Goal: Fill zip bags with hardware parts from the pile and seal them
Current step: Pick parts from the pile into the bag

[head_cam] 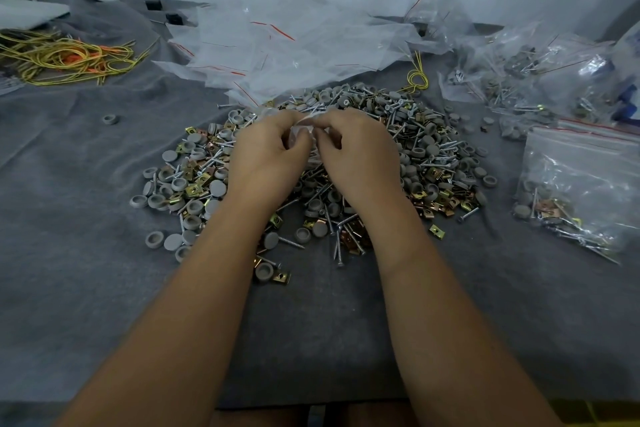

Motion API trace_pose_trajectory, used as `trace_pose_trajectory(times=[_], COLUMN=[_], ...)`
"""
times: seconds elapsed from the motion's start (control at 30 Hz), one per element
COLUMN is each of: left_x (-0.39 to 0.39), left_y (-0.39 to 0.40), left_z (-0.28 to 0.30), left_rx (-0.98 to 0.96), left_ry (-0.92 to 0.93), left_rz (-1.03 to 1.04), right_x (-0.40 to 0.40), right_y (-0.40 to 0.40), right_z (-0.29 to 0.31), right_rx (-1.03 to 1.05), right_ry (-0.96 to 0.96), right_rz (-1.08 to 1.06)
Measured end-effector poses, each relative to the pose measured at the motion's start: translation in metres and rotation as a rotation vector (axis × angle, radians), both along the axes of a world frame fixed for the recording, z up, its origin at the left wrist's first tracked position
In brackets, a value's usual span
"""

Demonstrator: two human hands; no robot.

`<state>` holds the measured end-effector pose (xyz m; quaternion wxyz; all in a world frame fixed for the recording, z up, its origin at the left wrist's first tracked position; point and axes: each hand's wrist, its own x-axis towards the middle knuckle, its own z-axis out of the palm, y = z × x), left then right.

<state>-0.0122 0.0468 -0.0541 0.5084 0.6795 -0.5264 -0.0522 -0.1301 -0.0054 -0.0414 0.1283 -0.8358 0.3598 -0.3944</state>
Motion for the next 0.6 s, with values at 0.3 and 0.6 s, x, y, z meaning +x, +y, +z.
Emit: trace_pose_trajectory(times=[0.3,0.6], left_x=[0.0044,0.0086], left_y=[0.0094,0.0033], left_z=[0.0100,0.0026], left_rx=[-0.259,-0.023], left_ry=[-0.025,0.167], left_rz=[0.385,0.253], right_x=[-0.0004,-0.0001], right_y=[0.0011,-0.0011], right_z=[0.0031,0.0022], right_rx=[0.118,0.093], right_ry=[-0.356,0.259], right_rz=[0.085,0.155])
